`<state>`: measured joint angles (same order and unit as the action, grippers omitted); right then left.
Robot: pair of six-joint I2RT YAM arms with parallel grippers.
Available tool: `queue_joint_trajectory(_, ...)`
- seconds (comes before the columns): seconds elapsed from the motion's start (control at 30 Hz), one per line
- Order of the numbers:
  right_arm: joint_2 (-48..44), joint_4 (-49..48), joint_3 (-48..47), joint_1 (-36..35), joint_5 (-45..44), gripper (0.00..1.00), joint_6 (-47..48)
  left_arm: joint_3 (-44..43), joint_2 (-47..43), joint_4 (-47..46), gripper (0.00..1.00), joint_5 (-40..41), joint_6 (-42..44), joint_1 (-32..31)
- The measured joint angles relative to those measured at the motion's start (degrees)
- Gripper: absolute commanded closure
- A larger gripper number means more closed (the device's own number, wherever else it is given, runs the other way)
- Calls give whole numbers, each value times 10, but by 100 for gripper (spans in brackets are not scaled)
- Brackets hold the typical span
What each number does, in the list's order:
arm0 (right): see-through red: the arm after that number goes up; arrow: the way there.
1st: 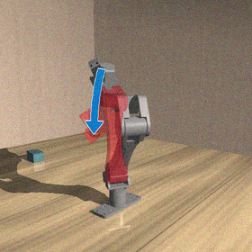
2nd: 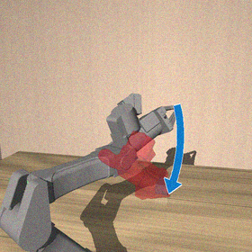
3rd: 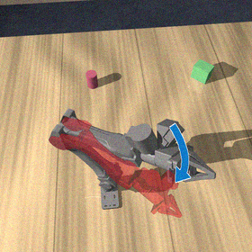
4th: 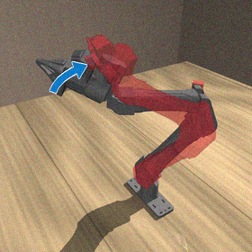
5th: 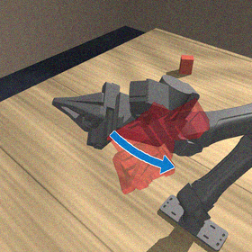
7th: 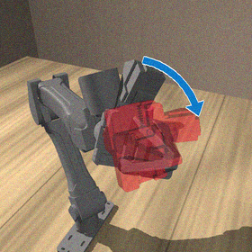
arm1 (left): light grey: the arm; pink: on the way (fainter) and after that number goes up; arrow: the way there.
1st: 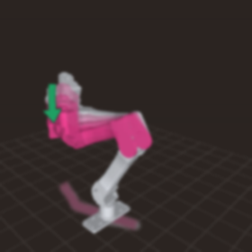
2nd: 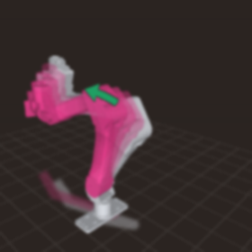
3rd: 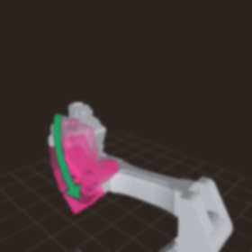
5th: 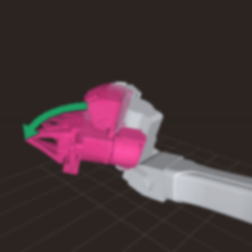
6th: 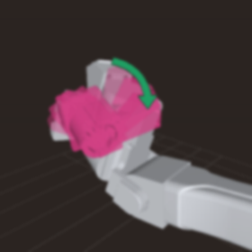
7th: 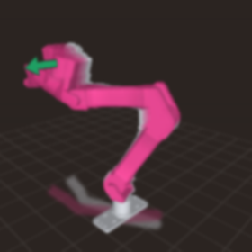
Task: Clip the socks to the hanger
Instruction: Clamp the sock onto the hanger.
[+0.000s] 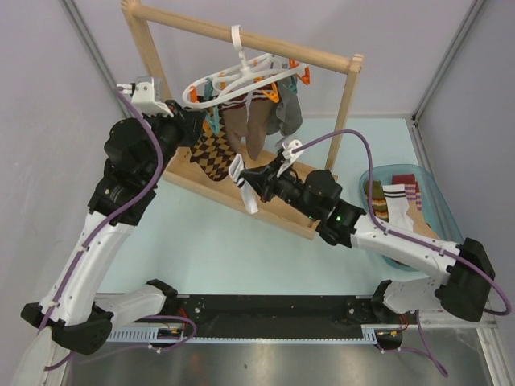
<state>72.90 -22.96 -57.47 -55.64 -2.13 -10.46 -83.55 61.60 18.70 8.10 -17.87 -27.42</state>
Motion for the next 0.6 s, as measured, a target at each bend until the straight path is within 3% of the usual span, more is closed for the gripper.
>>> queue_joint_trajectory(0.6, 137, -134, -105, 14, 16, 100, -12, 23, -8, -23, 100, -13, 3, 2)
